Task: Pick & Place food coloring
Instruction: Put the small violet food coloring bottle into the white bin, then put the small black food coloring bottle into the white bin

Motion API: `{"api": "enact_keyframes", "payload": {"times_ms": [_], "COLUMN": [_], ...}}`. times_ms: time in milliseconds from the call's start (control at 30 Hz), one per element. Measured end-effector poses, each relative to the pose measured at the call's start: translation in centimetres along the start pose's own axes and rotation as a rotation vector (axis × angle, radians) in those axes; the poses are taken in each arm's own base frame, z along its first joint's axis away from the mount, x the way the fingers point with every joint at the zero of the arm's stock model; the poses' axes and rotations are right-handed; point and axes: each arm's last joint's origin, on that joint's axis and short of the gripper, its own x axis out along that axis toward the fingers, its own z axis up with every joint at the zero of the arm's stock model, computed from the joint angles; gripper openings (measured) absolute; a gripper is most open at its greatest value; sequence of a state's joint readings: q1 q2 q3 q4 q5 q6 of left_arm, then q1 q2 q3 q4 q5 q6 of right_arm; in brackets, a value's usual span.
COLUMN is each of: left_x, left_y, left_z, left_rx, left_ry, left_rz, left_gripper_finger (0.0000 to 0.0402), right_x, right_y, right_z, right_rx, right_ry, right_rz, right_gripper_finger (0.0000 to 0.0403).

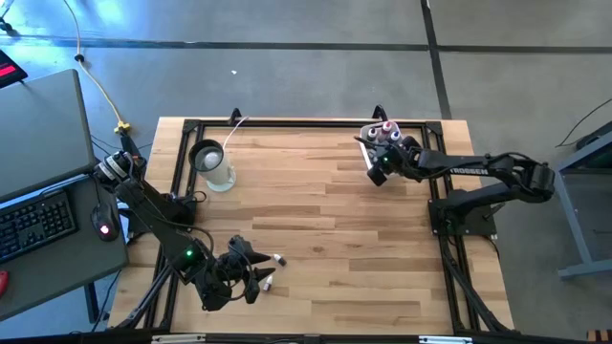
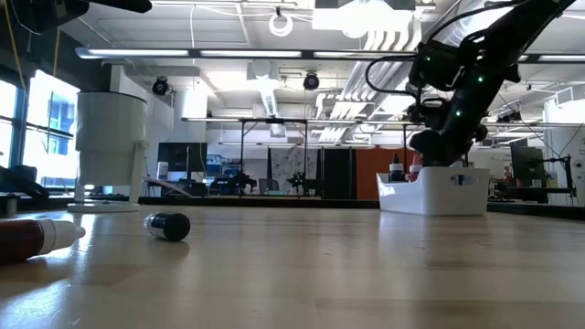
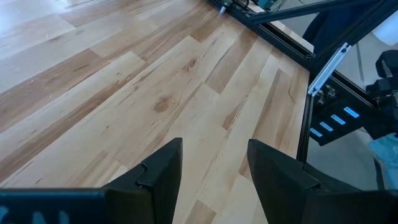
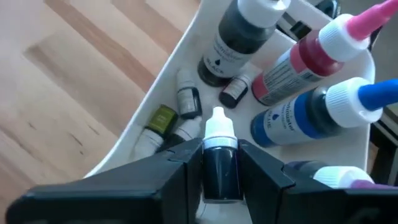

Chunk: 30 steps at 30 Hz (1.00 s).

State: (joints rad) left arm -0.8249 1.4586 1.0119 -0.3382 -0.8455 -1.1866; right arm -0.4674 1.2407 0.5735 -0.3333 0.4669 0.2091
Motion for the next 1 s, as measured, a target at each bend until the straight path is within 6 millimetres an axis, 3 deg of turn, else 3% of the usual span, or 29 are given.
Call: {"api": "enact_keyframes", "payload": {"times_ms": [267,467,567,667,833,1000], "left_x": [0.0,0.0,0.0,0.0,0.0,0.0], "left_y": [0.0,0.0,0.0,0.0,0.0,0.0], "left_z": [0.0,0.0,0.0,0.1,0.1,0.1], "left_rx": [-0.001,-0.001,-0.001,-0.001,-0.001,-0.002], "left_ry": [-0.003,-0.004,-0.006,-0.011,-0.021,-0.026], "left_rz": [0.001,0.002,0.002,0.004,0.009,0.010], "left_gripper_finger": [0.0181,0.0181,0.0181,0.0181,0.0181,0.0181], "right_x": [-0.1,-2.5,-4.8,-7.2,-10.0,-10.8], "right_y": [0.4,3.1,5.4,8.1,13.2,18.7], "right_z": [0.9,3.4,4.5,4.2,1.9,-0.6], "right_rx": [0.030,0.012,-0.028,-0.079,-0.206,-0.299], "right_ry": [-0.081,-0.170,-0.266,-0.345,-0.429,-0.513], "right_rz": [0.065,0.467,0.660,0.845,0.993,1.252], "right_gripper_finger": [0.0126,0.0128,0.0129,0.0129,0.0129,0.0129]}}
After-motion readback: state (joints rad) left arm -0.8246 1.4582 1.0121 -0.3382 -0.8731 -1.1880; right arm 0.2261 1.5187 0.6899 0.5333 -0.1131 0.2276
